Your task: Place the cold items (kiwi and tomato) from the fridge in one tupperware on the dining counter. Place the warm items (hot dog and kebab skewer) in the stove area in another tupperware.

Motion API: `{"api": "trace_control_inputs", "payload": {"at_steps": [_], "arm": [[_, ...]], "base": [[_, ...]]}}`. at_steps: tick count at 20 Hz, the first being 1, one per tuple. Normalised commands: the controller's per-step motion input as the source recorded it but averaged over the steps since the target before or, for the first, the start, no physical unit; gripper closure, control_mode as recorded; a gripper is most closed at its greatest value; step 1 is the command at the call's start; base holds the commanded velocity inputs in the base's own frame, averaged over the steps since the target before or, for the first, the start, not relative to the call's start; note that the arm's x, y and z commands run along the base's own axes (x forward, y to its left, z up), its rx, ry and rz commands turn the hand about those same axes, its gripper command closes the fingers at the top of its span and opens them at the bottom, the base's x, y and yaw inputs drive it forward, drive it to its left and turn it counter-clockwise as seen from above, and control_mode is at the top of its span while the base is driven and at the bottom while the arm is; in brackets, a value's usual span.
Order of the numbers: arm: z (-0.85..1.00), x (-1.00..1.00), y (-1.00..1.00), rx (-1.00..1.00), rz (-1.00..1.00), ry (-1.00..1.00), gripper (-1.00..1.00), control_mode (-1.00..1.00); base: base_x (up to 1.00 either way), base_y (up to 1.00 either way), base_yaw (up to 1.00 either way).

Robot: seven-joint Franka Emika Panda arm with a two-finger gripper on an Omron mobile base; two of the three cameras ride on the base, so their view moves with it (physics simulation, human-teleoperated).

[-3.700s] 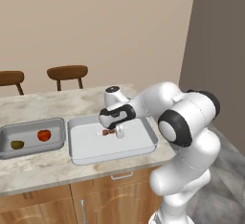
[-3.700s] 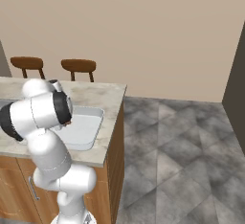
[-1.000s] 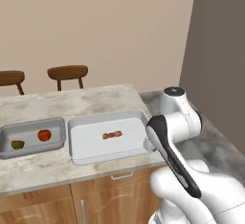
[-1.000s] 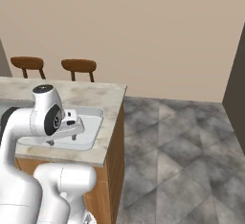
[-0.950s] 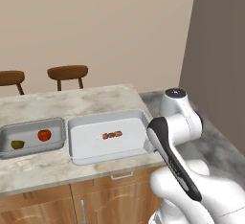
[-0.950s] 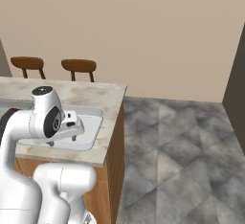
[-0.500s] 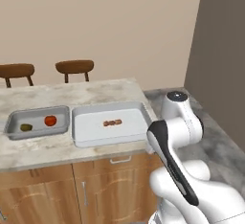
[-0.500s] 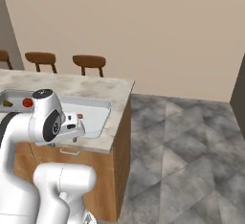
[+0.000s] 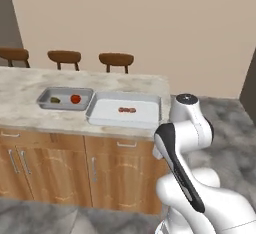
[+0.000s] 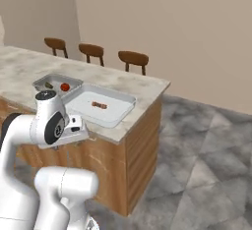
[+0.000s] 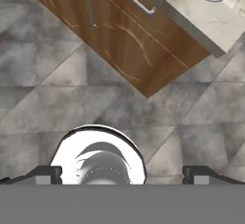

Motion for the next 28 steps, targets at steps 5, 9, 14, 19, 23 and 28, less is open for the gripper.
{"api": "trace_control_inputs", "payload": {"at_steps": [5,9,14,19,23,28], "arm": [[0.0,0.0,0.0,0.0,0.0,0.0,-1.0,1.0],[0.0,0.0,0.0,0.0,0.0,0.0,-1.0,1.0],[0.0,0.0,0.0,0.0,0.0,0.0,-1.0,1.0],[0.0,0.0,0.0,0.0,0.0,0.0,-1.0,1.0],[0.0,0.0,0.0,0.0,0.0,0.0,-1.0,1.0],[0.0,0.0,0.0,0.0,0.0,0.0,-1.0,1.0]], "base": [[-0.53,-0.59,0.6],[-0.57,-0.33,0.61],[-0.66,-0.16,0.57],[-0.79,-0.03,0.51],[-0.92,-0.05,0.44],[-0.98,0.21,0.35]]}}
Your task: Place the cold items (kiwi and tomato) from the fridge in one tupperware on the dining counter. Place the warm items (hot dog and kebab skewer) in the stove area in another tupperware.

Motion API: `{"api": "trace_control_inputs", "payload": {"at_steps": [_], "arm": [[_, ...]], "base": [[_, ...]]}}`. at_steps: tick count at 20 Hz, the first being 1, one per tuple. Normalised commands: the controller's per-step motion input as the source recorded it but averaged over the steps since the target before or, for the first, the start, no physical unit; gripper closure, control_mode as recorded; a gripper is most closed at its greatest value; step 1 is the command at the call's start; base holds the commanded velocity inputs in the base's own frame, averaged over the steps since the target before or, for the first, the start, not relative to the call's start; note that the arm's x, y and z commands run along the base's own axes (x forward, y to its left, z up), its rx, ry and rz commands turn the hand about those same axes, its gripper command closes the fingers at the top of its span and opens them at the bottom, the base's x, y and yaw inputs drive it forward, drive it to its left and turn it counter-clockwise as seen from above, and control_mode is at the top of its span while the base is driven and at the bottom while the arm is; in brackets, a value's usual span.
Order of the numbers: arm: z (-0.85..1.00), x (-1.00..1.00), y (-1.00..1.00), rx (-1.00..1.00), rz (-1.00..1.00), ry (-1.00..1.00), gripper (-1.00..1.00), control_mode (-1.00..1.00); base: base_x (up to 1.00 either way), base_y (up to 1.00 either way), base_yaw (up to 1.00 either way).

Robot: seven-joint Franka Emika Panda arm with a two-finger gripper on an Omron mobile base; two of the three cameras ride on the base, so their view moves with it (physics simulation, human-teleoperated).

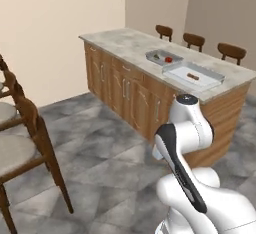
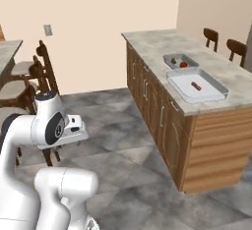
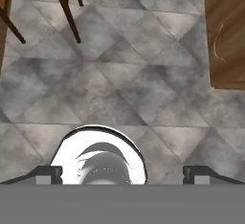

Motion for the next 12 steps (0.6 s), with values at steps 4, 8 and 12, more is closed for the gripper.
{"api": "trace_control_inputs", "payload": {"at_steps": [4,8,12], "arm": [[0.0,0.0,0.0,0.0,0.0,0.0,-1.0,1.0],[0.0,0.0,0.0,0.0,0.0,0.0,-1.0,1.0],[0.0,0.0,0.0,0.0,0.0,0.0,-1.0,1.0]], "base": [[-0.65,0.82,0.28],[-0.17,1.0,0.14],[-0.11,1.0,0.08]]}}
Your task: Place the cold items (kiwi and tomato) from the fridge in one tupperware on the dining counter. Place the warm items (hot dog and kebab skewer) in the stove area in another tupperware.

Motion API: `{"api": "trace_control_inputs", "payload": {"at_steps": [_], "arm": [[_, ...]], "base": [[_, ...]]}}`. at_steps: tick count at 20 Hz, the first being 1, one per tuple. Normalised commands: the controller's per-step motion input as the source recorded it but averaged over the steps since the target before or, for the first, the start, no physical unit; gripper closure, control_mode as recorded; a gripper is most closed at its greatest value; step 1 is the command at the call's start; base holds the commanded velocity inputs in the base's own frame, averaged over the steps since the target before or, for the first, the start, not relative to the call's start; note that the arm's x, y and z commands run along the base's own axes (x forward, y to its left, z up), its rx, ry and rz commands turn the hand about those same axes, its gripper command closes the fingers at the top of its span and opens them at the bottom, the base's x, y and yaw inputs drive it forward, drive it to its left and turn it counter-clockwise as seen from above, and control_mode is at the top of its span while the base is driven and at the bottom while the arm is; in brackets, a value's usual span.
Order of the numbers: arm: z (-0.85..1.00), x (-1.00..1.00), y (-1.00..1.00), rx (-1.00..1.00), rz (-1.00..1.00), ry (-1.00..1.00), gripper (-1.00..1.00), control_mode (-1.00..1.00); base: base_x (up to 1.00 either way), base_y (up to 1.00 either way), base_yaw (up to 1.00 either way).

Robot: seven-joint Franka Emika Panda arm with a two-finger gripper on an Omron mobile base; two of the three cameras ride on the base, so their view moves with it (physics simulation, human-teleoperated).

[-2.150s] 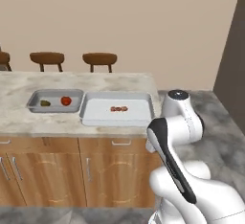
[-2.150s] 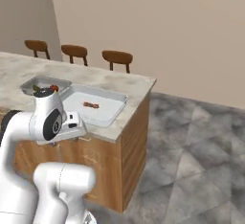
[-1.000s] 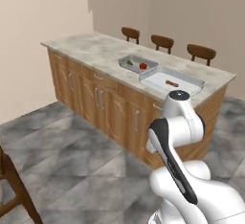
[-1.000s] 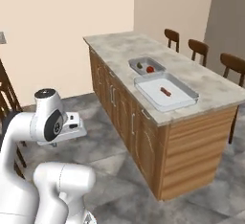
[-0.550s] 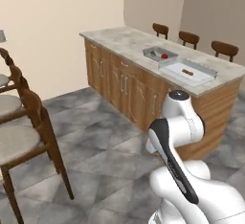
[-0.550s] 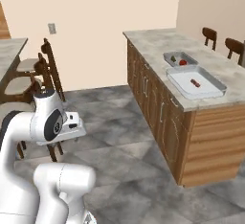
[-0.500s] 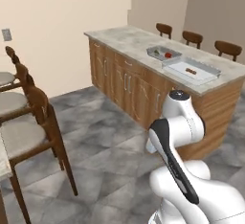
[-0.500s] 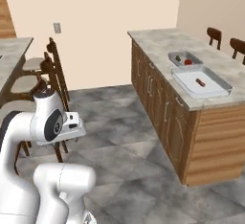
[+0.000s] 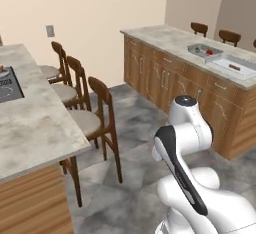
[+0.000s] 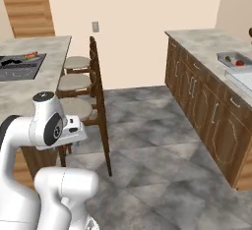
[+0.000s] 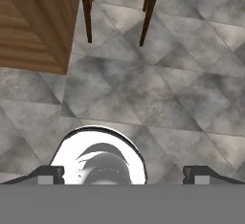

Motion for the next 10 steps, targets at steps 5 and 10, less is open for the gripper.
{"api": "trace_control_inputs", "payload": {"at_steps": [5,10], "arm": [[0.0,0.0,0.0,0.0,0.0,0.0,-1.0,1.0],[0.0,0.0,0.0,0.0,0.0,0.0,-1.0,1.0]], "base": [[-0.05,1.0,0.02],[-0.02,1.0,0.0]]}}
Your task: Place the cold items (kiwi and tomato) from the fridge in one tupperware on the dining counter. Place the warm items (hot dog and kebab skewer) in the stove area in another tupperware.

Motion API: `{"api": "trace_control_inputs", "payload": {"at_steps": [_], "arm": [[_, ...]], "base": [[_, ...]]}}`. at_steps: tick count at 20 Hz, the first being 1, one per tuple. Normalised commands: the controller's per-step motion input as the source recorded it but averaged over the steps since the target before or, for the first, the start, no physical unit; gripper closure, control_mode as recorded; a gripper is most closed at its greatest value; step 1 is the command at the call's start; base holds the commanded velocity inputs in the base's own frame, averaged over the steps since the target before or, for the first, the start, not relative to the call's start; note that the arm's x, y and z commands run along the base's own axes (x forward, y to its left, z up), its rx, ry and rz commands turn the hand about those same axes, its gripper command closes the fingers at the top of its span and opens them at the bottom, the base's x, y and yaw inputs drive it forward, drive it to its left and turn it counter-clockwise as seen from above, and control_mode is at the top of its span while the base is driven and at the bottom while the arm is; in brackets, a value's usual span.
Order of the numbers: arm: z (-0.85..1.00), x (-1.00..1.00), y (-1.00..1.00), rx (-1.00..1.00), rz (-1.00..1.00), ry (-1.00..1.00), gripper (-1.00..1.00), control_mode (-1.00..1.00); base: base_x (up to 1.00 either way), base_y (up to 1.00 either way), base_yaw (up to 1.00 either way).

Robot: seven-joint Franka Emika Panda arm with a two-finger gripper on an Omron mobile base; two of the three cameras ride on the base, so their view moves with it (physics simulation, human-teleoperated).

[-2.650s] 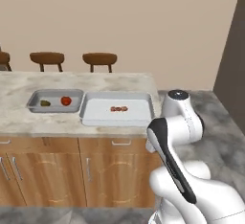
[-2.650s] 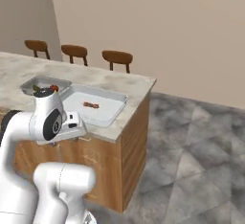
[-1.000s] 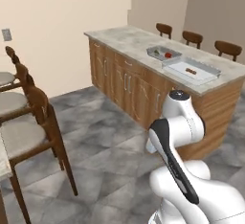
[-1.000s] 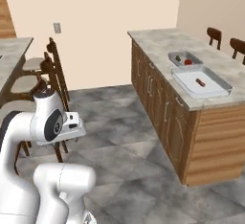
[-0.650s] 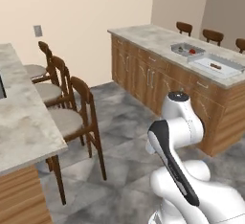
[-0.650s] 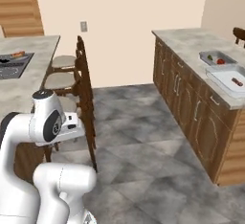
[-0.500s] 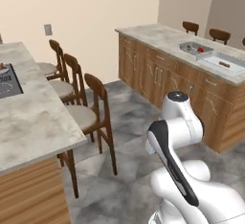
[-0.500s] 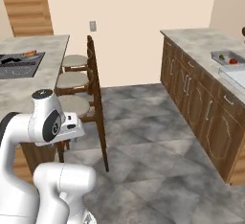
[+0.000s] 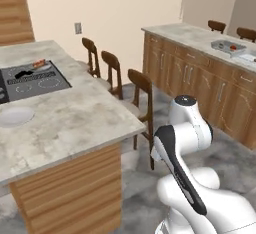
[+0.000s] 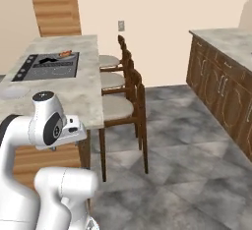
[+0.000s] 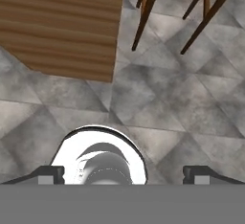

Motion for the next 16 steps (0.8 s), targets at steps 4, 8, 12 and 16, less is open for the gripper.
{"api": "trace_control_inputs", "payload": {"at_steps": [4,8,12,16], "arm": [[0.0,0.0,0.0,0.0,0.0,0.0,-1.0,1.0],[0.0,0.0,0.0,0.0,0.0,0.0,-1.0,1.0],[0.0,0.0,0.0,0.0,0.0,0.0,-1.0,1.0],[0.0,0.0,0.0,0.0,0.0,0.0,-1.0,1.0]], "base": [[0.0,1.0,0.0],[0.0,1.0,0.0],[0.15,1.0,0.0],[0.4,1.0,-0.08]]}}
